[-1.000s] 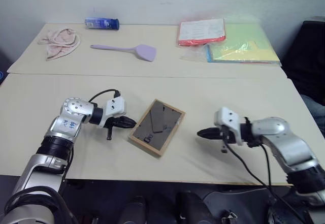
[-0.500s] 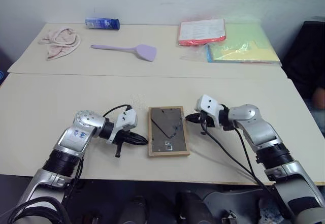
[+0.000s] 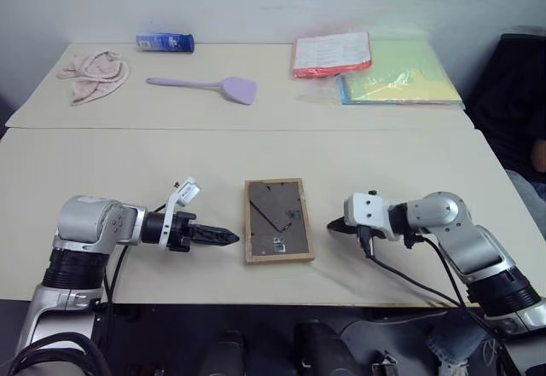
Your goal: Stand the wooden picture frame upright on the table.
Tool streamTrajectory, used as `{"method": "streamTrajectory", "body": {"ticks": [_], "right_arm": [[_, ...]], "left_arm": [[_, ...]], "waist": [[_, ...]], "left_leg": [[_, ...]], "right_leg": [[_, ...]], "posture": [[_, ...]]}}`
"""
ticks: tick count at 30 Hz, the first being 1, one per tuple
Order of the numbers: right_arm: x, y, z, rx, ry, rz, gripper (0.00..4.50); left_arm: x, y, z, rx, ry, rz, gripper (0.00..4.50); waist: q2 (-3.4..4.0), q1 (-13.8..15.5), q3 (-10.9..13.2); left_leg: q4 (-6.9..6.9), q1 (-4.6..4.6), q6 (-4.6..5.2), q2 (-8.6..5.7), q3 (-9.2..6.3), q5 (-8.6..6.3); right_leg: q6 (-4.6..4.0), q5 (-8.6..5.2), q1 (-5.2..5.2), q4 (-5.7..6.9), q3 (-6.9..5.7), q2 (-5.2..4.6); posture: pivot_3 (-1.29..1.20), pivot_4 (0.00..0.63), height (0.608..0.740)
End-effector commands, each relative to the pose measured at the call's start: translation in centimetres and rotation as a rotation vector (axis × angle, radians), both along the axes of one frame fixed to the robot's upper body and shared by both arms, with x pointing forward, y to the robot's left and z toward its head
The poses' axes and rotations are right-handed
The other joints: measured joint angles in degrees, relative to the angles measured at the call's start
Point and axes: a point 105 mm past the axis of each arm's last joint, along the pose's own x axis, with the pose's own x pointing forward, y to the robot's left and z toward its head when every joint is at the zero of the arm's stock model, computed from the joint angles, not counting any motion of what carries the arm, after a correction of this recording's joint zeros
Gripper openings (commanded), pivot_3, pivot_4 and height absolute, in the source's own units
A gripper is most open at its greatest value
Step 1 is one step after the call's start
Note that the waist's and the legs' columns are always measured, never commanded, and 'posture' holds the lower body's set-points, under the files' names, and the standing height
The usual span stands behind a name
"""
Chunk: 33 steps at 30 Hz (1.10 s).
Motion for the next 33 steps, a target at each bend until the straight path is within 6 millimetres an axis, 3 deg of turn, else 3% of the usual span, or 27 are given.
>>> {"method": "streamTrajectory", "body": {"ticks": [1,7,15,21,25,27,30,33], "right_arm": [[-0.8,2.2,-0.6,0.015,-0.002,0.054,0.0],[-0.6,4.1,-0.6,0.072,0.0,0.048,0.0],[-0.8,3.4,-0.8,0.069,0.008,0.016,0.0],[-1.4,1.4,-0.8,0.044,-0.008,-0.014,0.0],[-1.6,-0.5,0.6,0.071,-0.024,-0.072,0.0],[-1.0,-1.3,3.3,0.189,0.009,-0.15,0.0],[-1.7,-0.4,8.1,0.459,0.176,-0.152,0.52],[-2.5,1.1,11.0,0.593,0.285,-0.098,1.46]], "left_arm": [[-0.8,-1.5,-1.6,0.025,0.082,-0.025,4.07],[-0.7,-4.9,-2.5,-0.012,0.097,-0.072,4.07],[0.4,-6.8,-1.4,-0.124,0.091,-0.044,4.07],[1.0,-6.0,-0.1,-0.181,0.056,-0.009,2.41],[0.9,-5.3,0.6,-0.181,0.011,-0.015,1.39],[1.2,-4.9,1.5,-0.19,-0.049,-0.019,1.27],[1.6,-4.5,4.6,-0.276,-0.204,-0.057,1.27],[1.2,-4.6,6.1,-0.292,-0.315,-0.128,1.27]], "waist": [[-0.02,0.0,0.0],[-0.03,0.4,-0.3],[-0.06,1.5,-0.4],[-0.07,1.5,-0.4],[-0.11,1.5,-0.4],[-0.13,1.3,-0.4],[-0.06,0.7,-0.2],[-0.1,0.2,-0.1]], "left_leg": [[0.01,0.0,-0.02,0.0,-0.01,0.01],[0.0,0.03,-0.34,-0.08,-0.08,0.19],[0.03,0.0,-0.34,-0.15,-0.12,0.19],[-0.03,-0.09,-0.35,-0.15,-0.16,0.2],[-0.07,-0.13,-0.38,-0.14,-0.18,0.21],[-0.06,-0.1,-0.4,-0.14,-0.18,0.22],[-0.09,-0.12,-0.51,-0.11,-0.17,0.28],[-0.22,-0.12,-0.62,-0.05,-0.29,0.35]], "right_leg": [[0.0,0.0,0.0,-0.01,-0.01,0.0],[0.0,0.0,0.08,-0.08,-0.03,-0.07],[0.0,0.0,0.1,-0.32,-0.07,-0.13],[0.0,0.0,0.07,-0.42,-0.12,-0.12],[0.0,0.0,0.05,-0.46,-0.14,-0.11],[0.0,0.0,0.06,-0.46,-0.12,-0.11],[0.0,0.0,-0.05,-0.32,-0.08,-0.08],[-0.06,-0.03,-0.1,-0.3,-0.17,-0.05]], "posture": [[0.0,0.15,0.74],[0.0,0.15,0.74],[0.0,0.15,0.74],[0.0,0.15,0.74],[0.0,0.15,0.74],[0.0,0.15,0.74],[0.0,0.15,0.74],[0.0,0.15,0.74]]}}
